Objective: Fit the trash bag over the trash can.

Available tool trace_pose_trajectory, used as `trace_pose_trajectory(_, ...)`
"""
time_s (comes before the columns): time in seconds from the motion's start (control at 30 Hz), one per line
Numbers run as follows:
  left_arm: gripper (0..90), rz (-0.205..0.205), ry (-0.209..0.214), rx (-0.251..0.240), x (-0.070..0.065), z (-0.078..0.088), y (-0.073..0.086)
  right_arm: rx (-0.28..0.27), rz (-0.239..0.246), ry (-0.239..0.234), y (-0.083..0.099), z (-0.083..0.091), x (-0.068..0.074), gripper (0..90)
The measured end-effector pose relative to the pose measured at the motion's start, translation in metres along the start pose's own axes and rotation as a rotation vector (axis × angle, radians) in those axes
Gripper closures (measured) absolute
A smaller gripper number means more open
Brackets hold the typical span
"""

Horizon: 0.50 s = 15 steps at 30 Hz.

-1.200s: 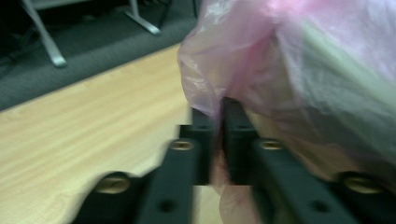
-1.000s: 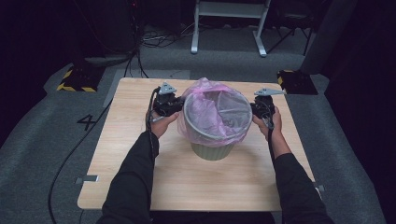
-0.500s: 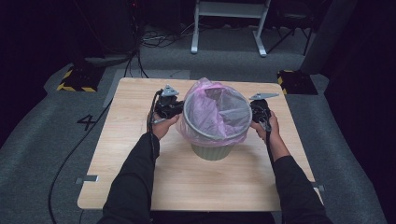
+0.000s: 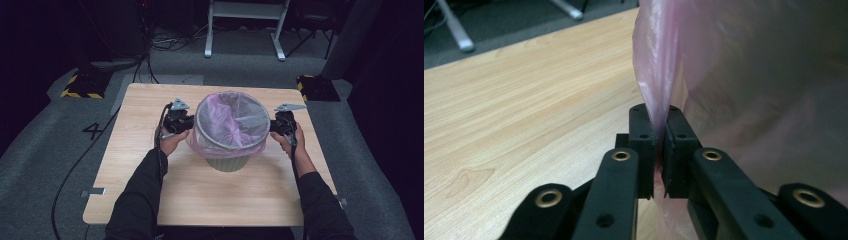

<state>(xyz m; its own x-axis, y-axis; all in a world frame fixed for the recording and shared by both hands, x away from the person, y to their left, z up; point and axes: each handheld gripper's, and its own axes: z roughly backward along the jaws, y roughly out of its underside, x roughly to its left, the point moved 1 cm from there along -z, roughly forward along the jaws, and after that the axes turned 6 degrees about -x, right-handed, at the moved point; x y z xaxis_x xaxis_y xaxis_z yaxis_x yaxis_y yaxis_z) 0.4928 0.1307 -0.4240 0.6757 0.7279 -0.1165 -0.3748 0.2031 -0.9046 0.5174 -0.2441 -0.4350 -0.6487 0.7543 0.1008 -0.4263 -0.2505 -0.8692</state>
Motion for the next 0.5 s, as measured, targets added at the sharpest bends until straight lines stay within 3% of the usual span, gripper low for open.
trace_pose_trajectory(0.07,76.7,-0.024,-0.025,-0.029,0.000,0.011,0.004,-0.022,0.017,0.009,0.001,0.008,-0.003,82.3)
trace_pose_trajectory(0.1,69.1,-0.021,-0.025,-0.041,0.001,0.015,0.005,-0.045,0.026,0.000,0.002,0.013,-0.005,78.0)
trace_pose_trajectory(0.2,58.8,-0.019,-0.015,-0.088,0.002,0.032,0.009,-0.079,0.042,0.010,0.002,0.026,-0.008,69.2)
trace_pose_trajectory(0.33,44.7,-0.051,0.039,-0.116,-0.003,0.051,0.011,-0.115,0.102,-0.017,0.001,0.048,-0.008,51.7)
trace_pose_trajectory(0.4,36.4,-0.090,0.082,-0.133,-0.012,0.062,0.011,-0.130,0.140,-0.057,0.000,0.061,-0.004,45.8)
trace_pose_trajectory(0.5,27.8,-0.128,0.137,-0.134,-0.025,0.070,0.013,-0.145,0.210,-0.081,0.002,0.075,0.007,36.5)
